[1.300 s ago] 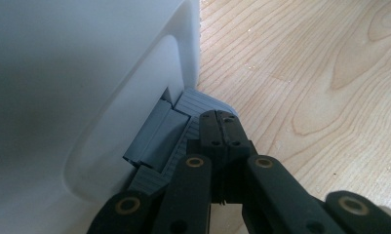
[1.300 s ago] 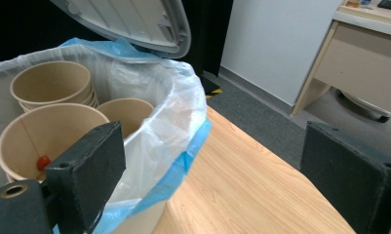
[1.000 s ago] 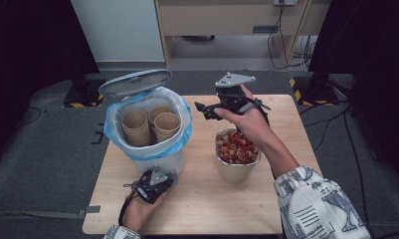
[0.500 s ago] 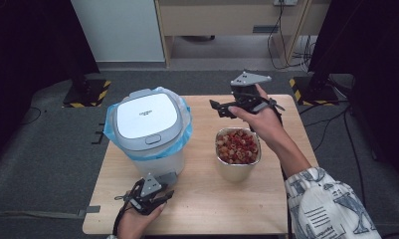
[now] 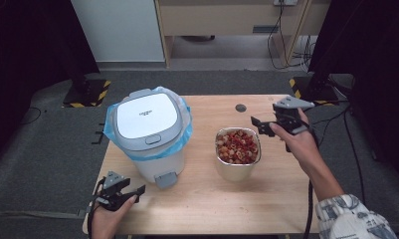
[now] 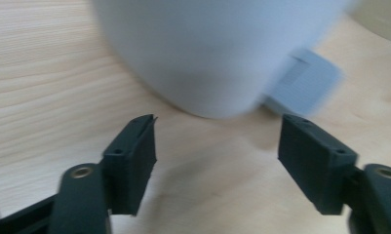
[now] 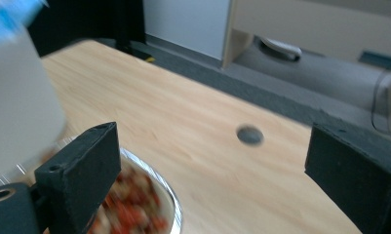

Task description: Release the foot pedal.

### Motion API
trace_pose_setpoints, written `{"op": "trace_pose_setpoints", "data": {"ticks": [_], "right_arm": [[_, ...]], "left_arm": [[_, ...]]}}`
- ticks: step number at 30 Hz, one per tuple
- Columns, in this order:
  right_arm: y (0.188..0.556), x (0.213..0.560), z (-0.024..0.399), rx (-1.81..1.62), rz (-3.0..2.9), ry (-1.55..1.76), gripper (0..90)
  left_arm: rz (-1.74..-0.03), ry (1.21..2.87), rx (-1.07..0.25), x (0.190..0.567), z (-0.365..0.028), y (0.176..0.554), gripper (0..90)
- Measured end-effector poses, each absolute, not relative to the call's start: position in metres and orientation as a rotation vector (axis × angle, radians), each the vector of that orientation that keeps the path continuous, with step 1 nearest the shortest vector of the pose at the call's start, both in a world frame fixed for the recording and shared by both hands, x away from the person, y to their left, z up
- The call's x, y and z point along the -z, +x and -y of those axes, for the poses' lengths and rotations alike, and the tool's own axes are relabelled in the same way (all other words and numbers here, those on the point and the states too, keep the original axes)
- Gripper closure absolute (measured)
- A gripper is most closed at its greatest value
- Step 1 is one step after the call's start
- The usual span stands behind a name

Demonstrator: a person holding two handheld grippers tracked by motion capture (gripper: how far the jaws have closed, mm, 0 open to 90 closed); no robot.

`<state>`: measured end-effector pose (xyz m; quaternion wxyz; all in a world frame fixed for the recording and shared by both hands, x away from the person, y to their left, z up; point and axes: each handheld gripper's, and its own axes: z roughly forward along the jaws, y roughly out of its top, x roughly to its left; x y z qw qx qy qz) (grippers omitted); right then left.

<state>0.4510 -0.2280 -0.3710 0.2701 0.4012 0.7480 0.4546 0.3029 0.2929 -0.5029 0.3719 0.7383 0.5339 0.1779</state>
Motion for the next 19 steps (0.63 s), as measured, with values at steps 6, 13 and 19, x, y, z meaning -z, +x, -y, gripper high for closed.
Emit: {"op": "trace_pose_setpoints", "data": {"ticks": [6,13,19], "right_arm": [[0.433,0.427,0.259,-1.157,-2.014,1.202,7.1],[0.413,0.497,0.275,-1.047,-2.069,1.33,8.3],[0.405,0.524,0.282,-0.963,-2.105,1.394,8.8]], "left_arm": [[-1.403,1.953,-0.461,0.514,-0.294,0.32,19.5],[-1.429,1.996,-0.483,0.527,-0.302,0.336,13.6],[-1.374,2.022,-0.515,0.531,-0.302,0.339,8.1]]}}
